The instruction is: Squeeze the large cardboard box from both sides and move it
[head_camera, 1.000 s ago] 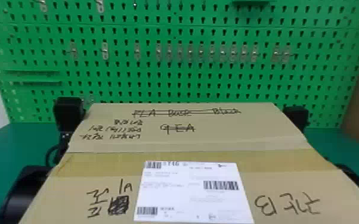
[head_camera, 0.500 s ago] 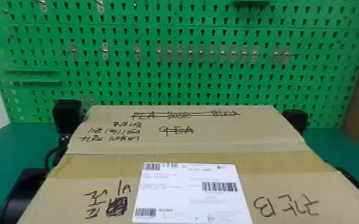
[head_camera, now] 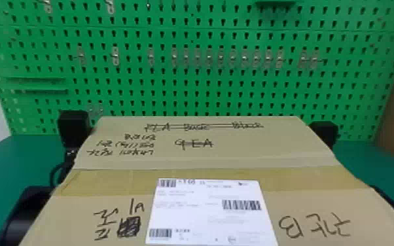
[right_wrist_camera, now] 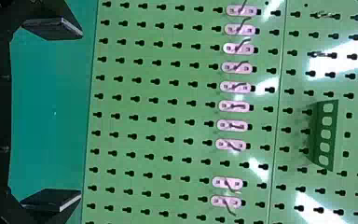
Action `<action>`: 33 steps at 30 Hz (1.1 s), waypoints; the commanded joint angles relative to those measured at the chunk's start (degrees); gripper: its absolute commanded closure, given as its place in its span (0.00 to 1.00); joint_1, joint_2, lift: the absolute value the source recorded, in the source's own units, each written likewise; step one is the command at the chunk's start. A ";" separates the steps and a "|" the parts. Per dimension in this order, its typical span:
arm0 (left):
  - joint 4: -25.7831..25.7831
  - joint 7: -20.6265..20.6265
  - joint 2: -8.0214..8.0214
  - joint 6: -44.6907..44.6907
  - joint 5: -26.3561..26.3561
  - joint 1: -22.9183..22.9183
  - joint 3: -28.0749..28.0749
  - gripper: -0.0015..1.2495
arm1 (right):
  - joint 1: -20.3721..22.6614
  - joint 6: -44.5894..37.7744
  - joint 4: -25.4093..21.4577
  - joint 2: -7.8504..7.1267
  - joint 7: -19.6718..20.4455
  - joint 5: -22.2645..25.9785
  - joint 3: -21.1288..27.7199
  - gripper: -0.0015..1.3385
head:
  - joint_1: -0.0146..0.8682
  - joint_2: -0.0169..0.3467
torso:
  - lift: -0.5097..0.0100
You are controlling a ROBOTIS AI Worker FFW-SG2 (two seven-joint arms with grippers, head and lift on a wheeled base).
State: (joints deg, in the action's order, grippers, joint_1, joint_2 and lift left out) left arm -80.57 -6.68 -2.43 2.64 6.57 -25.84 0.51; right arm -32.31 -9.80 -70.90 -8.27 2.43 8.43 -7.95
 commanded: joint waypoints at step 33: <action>0.42 0.00 -0.21 -0.18 0.63 -1.94 -0.60 0.10 | -2.32 0.04 0.41 -0.70 -1.55 -0.61 -1.10 0.08 | 0.47 0.19 | 0.58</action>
State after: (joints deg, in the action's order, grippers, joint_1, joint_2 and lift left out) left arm -80.16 -6.68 -2.47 2.55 6.82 -27.10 0.03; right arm -33.96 -9.75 -70.48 -8.92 2.43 7.87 -8.75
